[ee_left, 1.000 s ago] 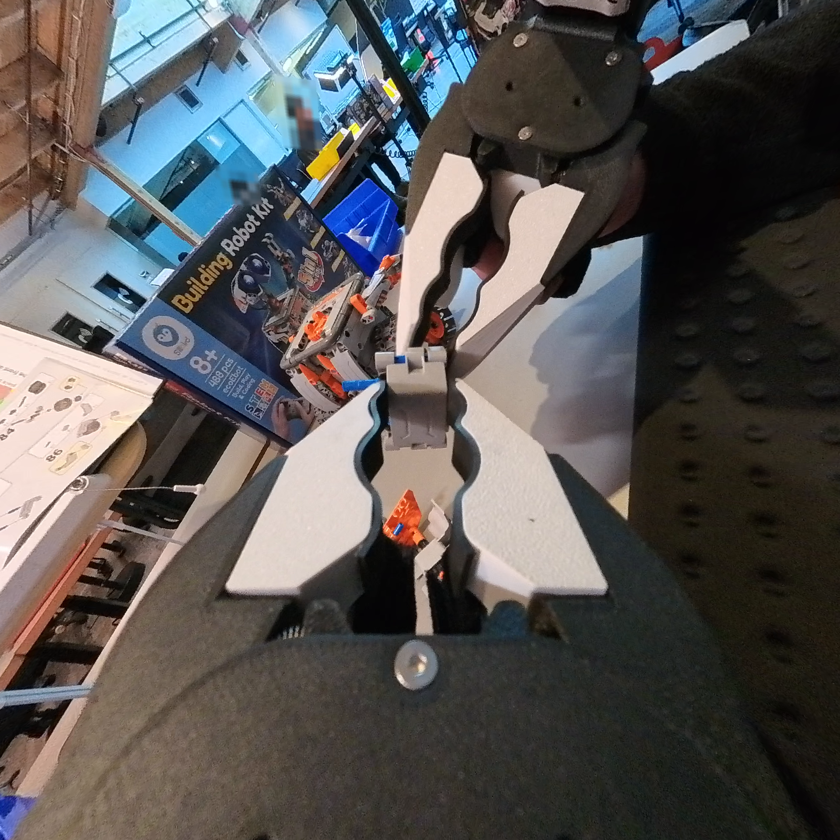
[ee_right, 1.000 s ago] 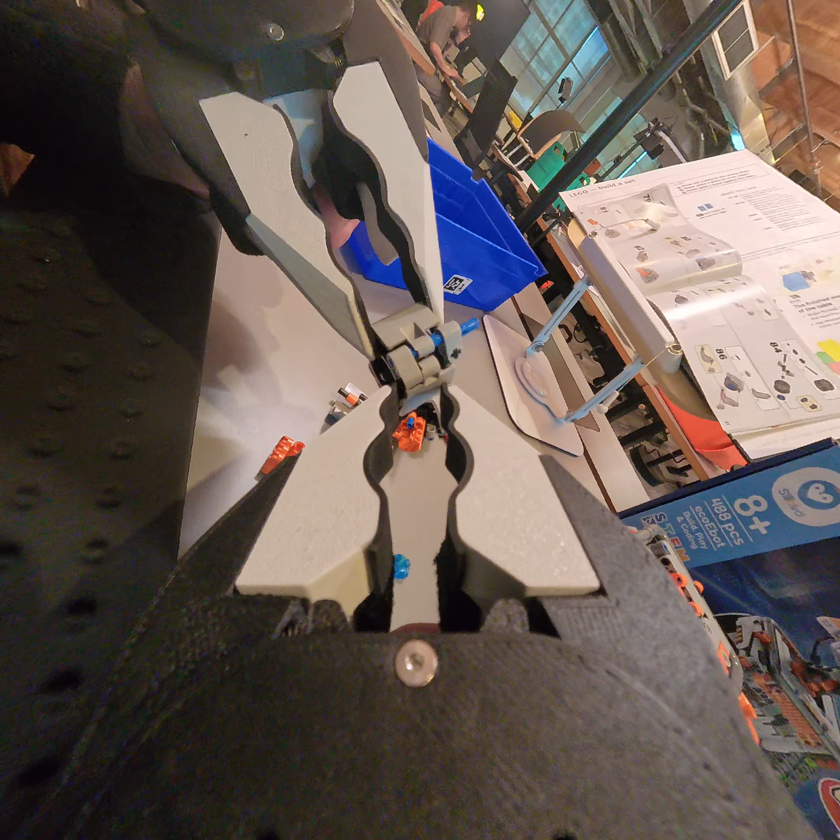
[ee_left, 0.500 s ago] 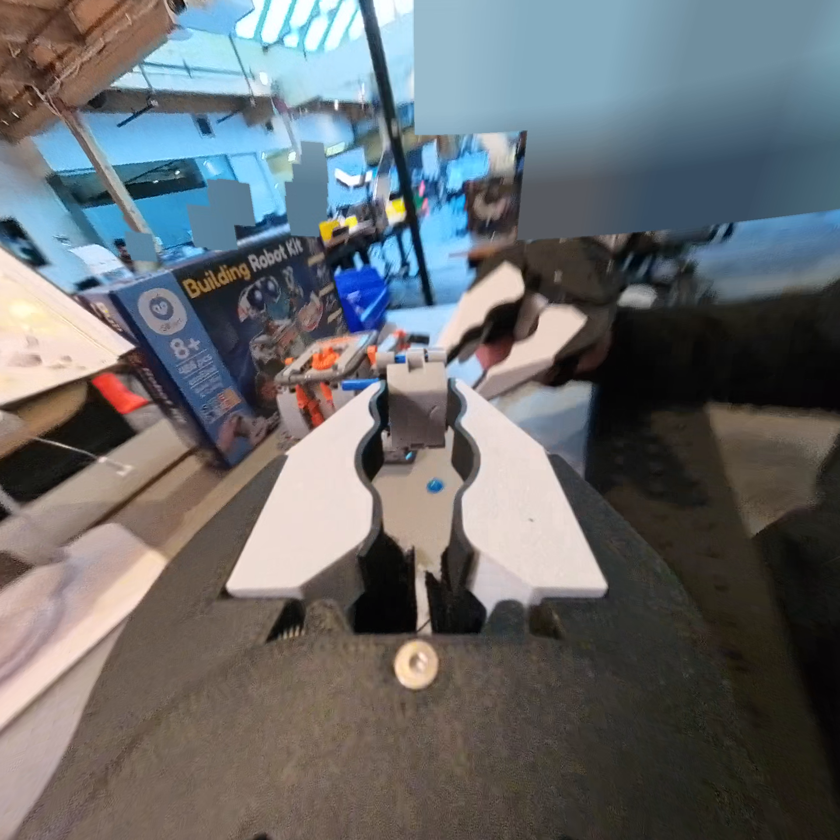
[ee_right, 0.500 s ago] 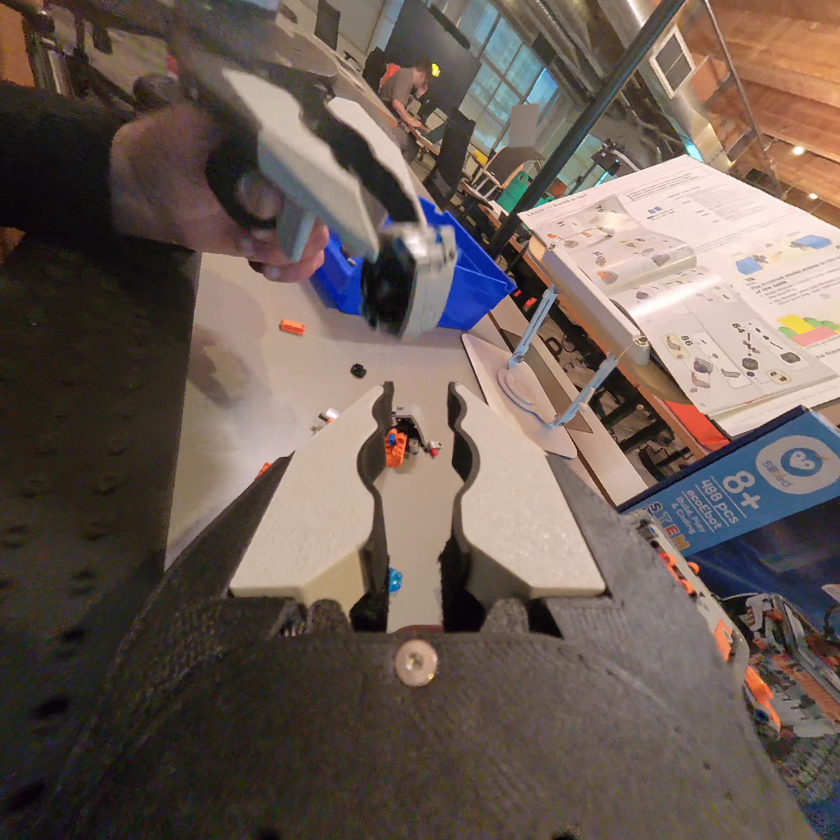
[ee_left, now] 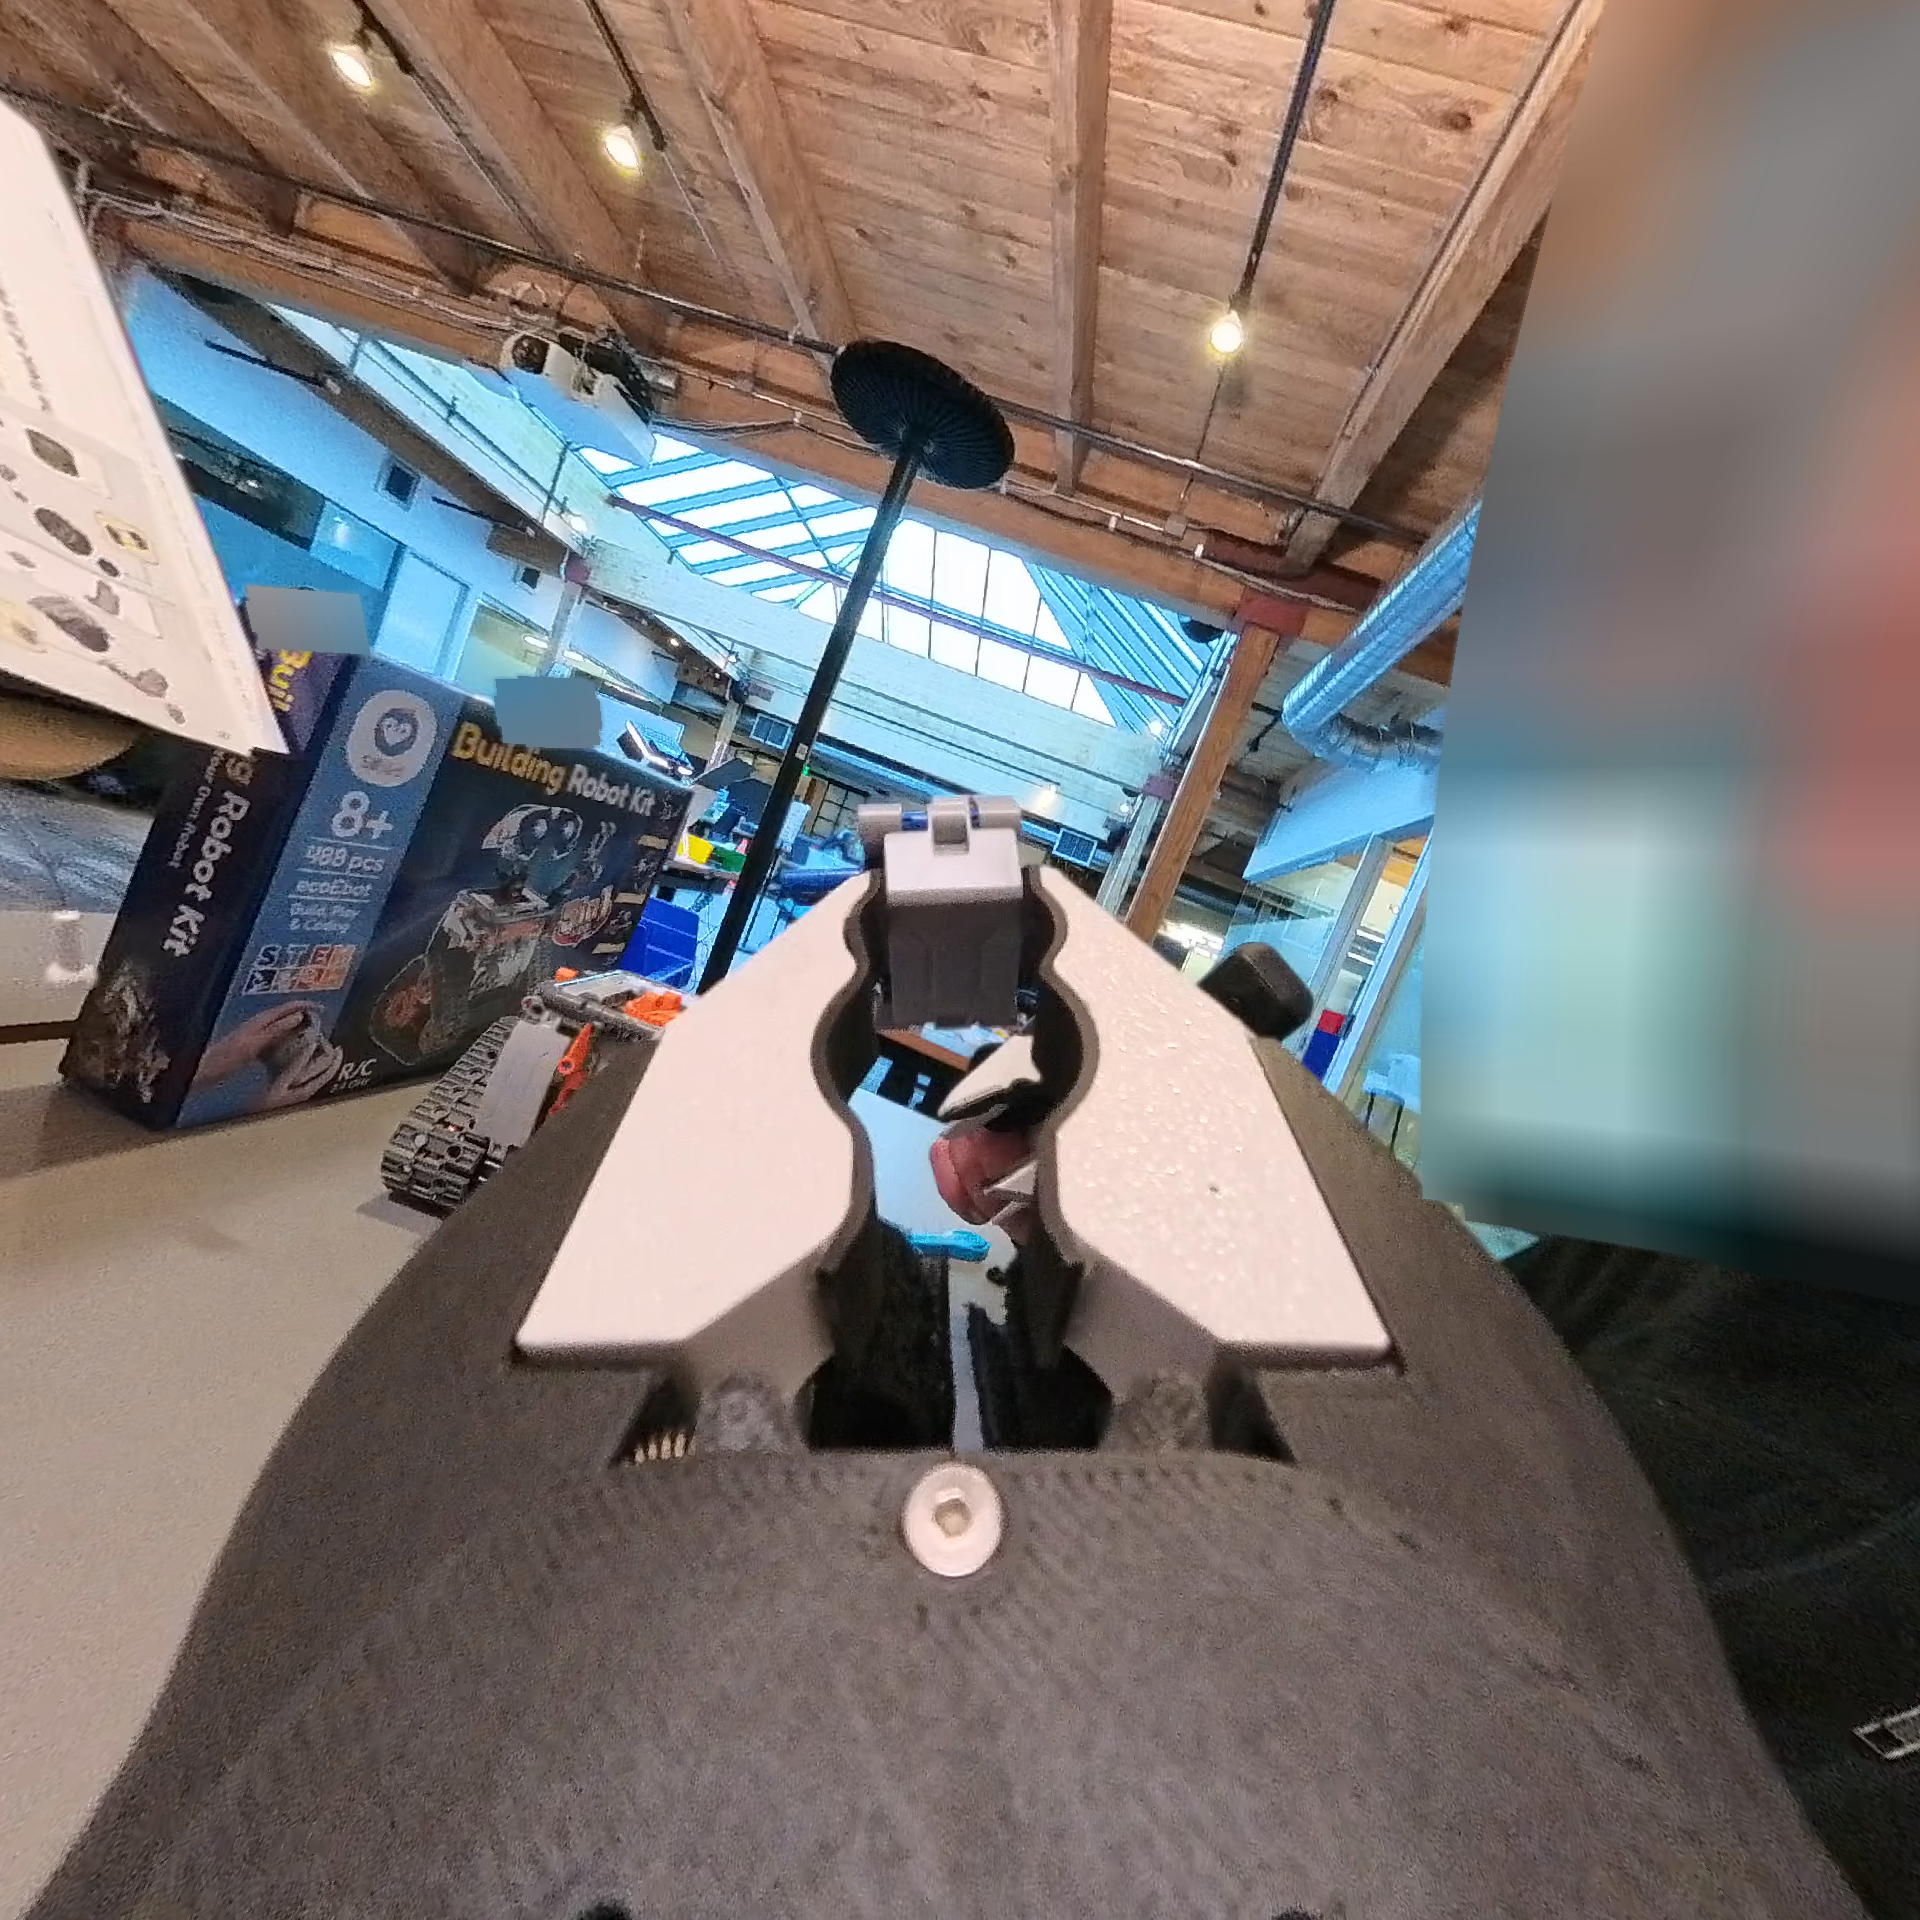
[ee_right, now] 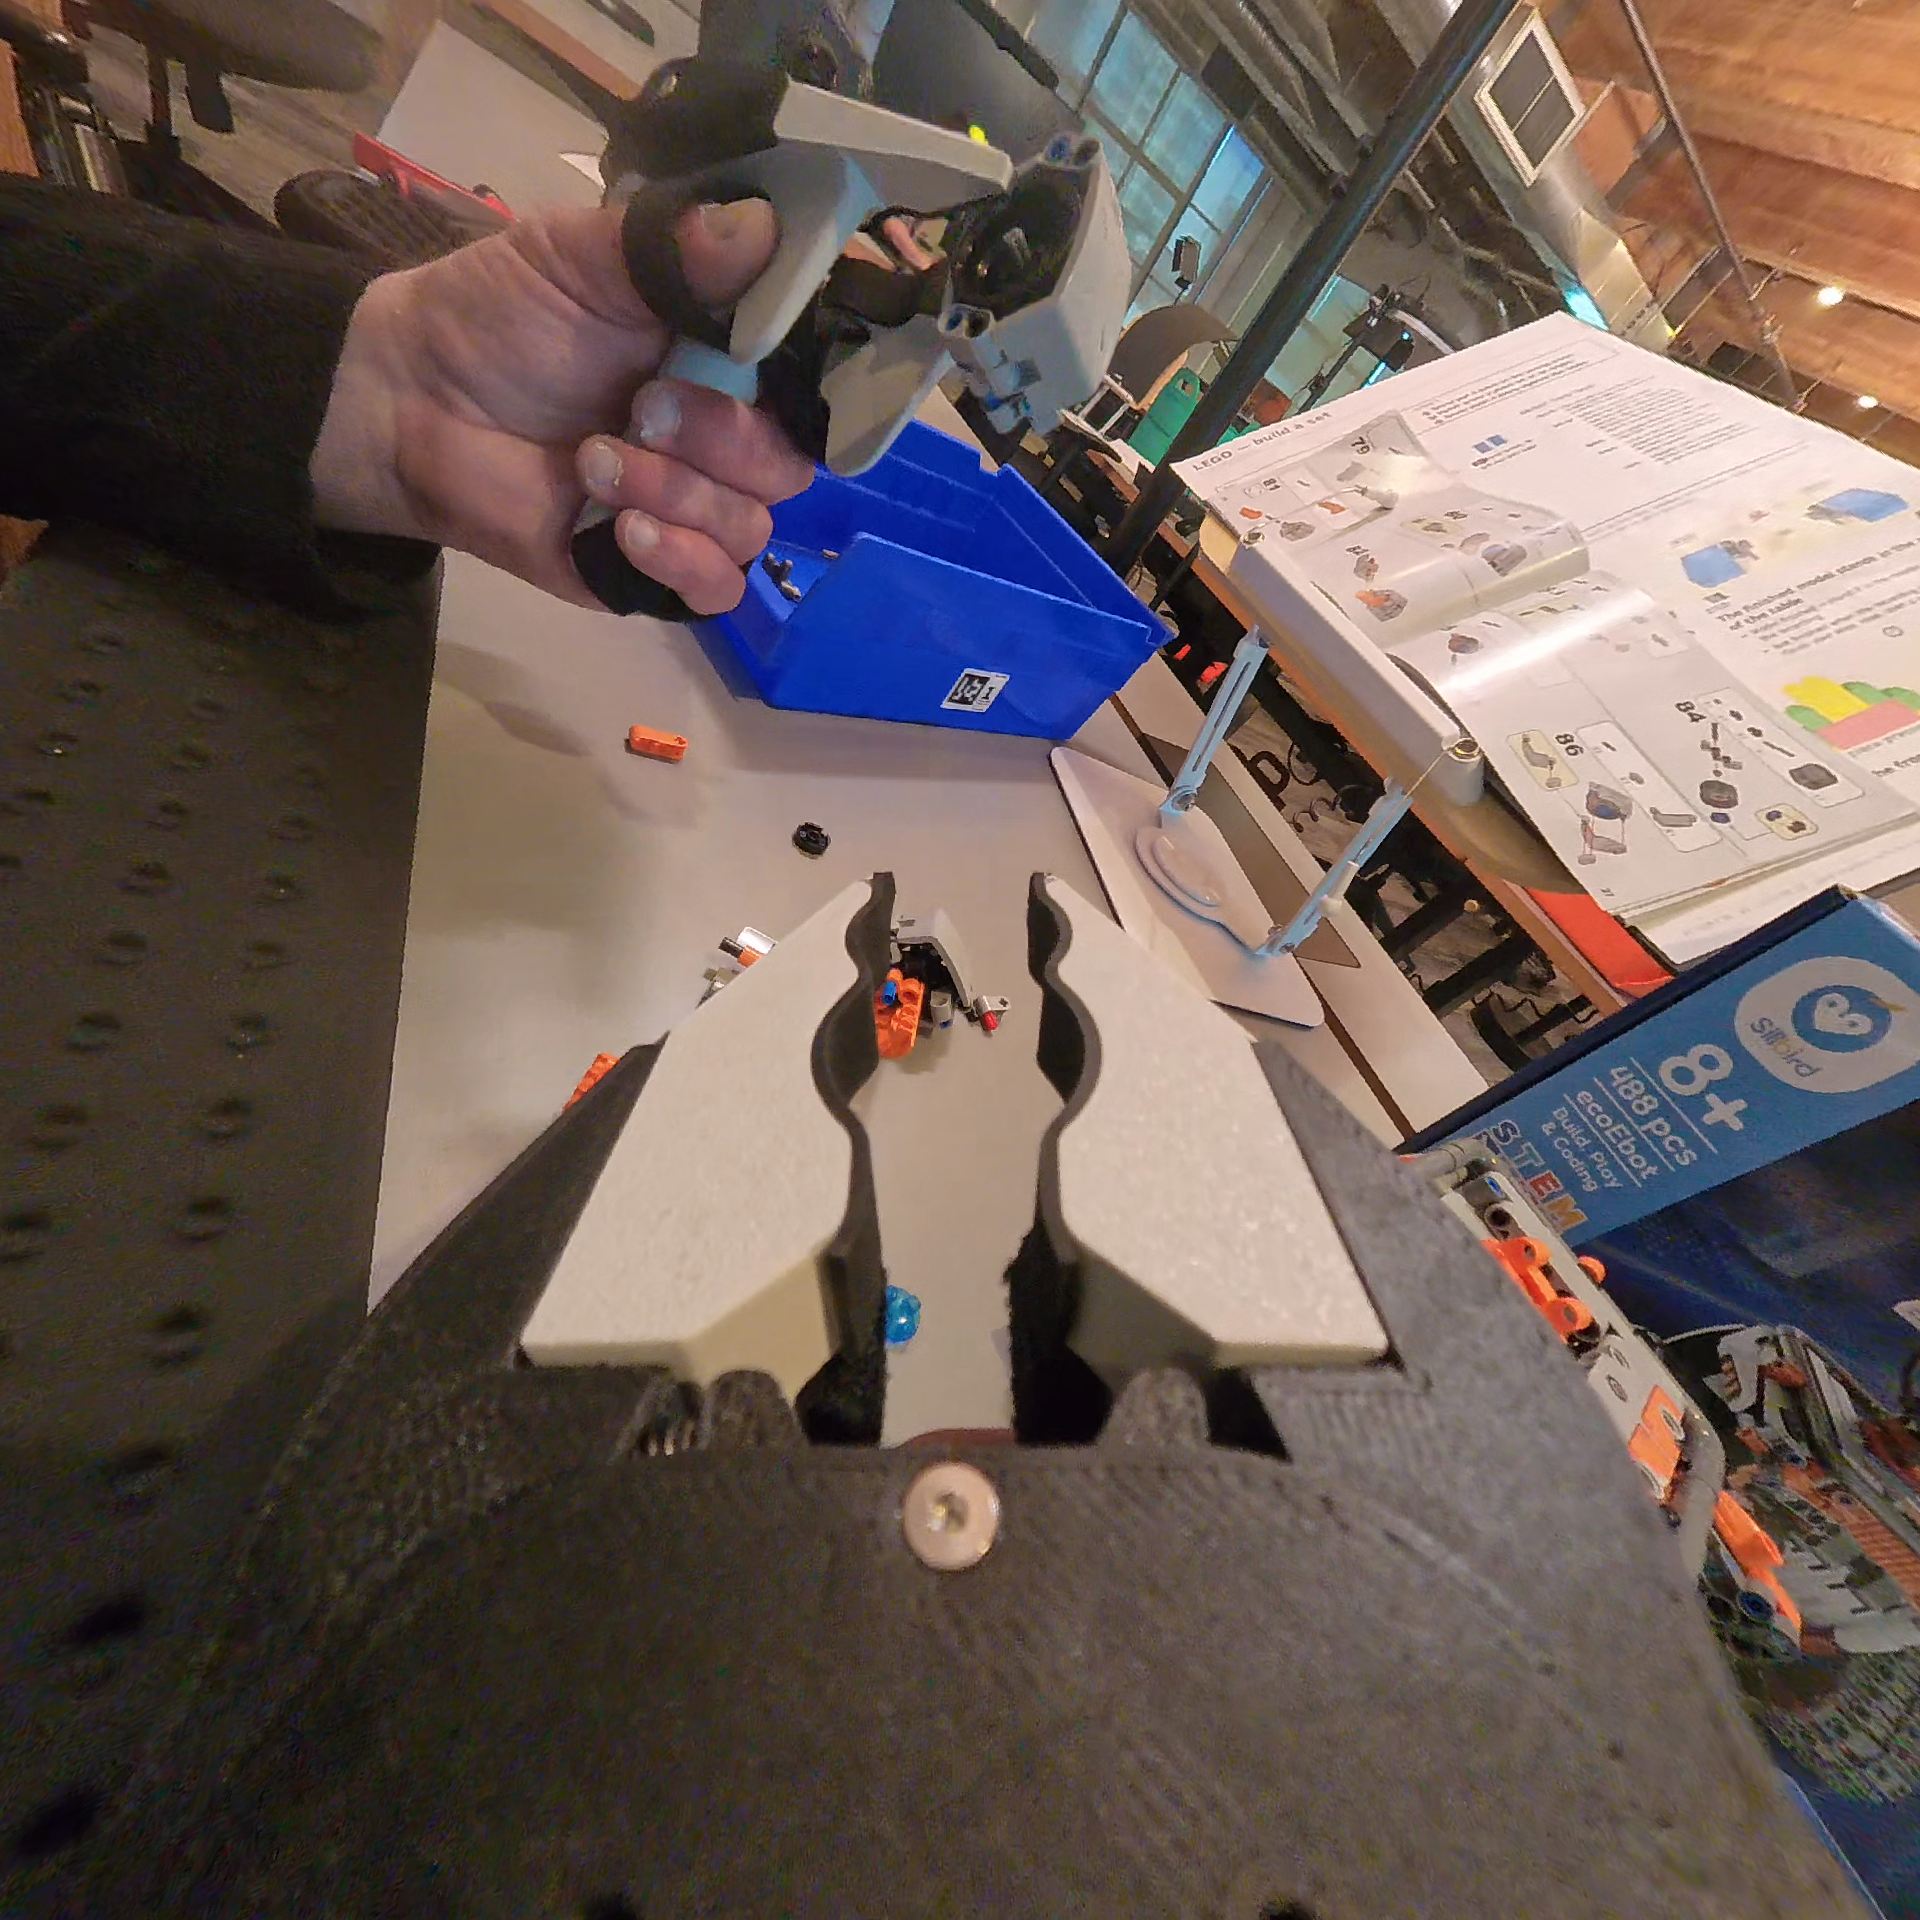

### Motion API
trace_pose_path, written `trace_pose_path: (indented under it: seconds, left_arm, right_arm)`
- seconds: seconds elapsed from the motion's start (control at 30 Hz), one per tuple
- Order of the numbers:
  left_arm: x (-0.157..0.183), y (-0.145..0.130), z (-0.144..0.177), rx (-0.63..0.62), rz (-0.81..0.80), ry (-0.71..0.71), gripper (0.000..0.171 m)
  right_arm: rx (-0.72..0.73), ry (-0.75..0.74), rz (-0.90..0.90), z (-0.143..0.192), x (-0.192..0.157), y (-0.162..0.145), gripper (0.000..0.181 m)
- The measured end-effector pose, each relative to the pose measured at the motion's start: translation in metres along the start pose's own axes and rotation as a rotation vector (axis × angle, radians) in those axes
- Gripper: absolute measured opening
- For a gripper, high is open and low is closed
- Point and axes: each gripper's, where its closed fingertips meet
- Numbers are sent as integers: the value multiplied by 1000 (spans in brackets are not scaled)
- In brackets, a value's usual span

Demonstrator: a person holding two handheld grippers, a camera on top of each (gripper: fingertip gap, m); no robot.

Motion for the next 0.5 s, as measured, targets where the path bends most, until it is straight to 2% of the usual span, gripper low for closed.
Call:
trace_pose_path:
  seconds: [0.2,0.5]
  left_arm:
    - [-9,1,4,27,42,30,23]
    - [-4,5,5,54,89,-24,23]
  right_arm:
    - [-5,0,-6,0,1,-1,24]
    - [-17,6,-10,-2,1,-5,25]
Point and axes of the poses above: each gripper's, where its closed fingertips meet, z back along the fingers, y out of its top, x = y × z across the jaws, and after that the axes turned 13 degrees about -z, right-handed
